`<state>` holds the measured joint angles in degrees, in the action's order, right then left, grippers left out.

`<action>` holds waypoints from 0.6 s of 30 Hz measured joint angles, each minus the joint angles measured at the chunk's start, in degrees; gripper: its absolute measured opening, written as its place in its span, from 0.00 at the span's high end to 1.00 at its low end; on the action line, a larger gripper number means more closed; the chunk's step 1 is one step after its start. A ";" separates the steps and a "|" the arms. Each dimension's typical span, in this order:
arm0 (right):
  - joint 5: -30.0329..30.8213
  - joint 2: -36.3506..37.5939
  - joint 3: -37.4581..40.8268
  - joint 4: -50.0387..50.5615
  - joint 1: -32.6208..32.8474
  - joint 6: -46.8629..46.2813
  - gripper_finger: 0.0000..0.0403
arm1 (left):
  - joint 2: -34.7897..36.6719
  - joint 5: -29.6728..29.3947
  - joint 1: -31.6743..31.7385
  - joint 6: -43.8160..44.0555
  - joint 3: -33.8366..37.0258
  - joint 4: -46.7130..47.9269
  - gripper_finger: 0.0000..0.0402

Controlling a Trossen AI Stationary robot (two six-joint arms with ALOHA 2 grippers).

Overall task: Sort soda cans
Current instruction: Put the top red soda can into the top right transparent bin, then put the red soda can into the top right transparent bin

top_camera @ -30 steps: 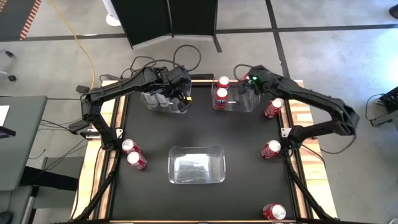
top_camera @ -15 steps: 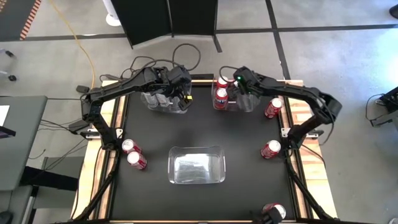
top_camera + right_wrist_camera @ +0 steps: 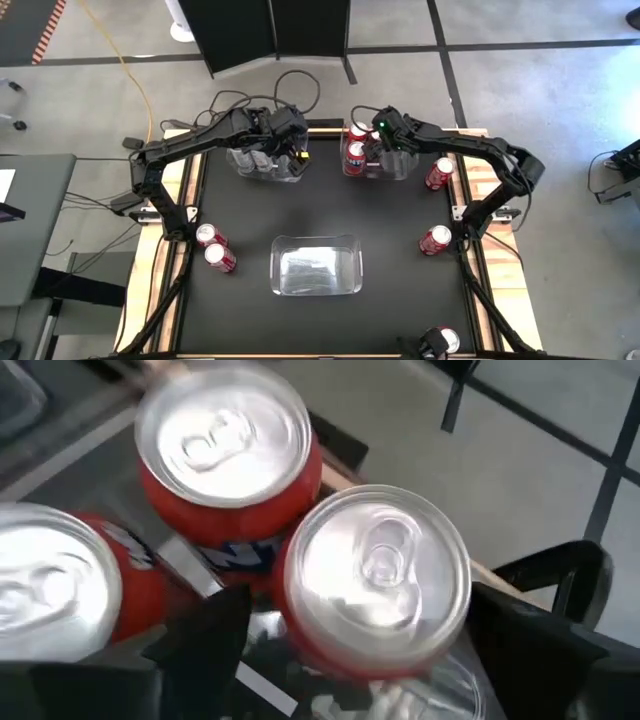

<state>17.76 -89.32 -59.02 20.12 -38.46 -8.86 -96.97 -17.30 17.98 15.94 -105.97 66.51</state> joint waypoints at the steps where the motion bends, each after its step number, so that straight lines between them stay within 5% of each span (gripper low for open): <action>1: 0.00 0.59 0.00 -0.08 0.00 0.00 0.07 | 0.00 0.00 0.00 0.25 0.00 0.01 0.12; 8: -0.07 9.01 -0.11 0.82 -1.15 1.18 0.03 | -0.61 -0.01 0.00 1.18 0.02 -0.91 0.12; 18: -19.90 22.41 -15.38 37.81 -6.47 -4.09 0.03 | -1.54 3.60 -2.82 1.55 0.04 -11.30 0.12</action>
<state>-2.14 -66.91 -74.41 57.93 -44.93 -12.95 -98.51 -13.70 15.15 17.50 -105.93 55.21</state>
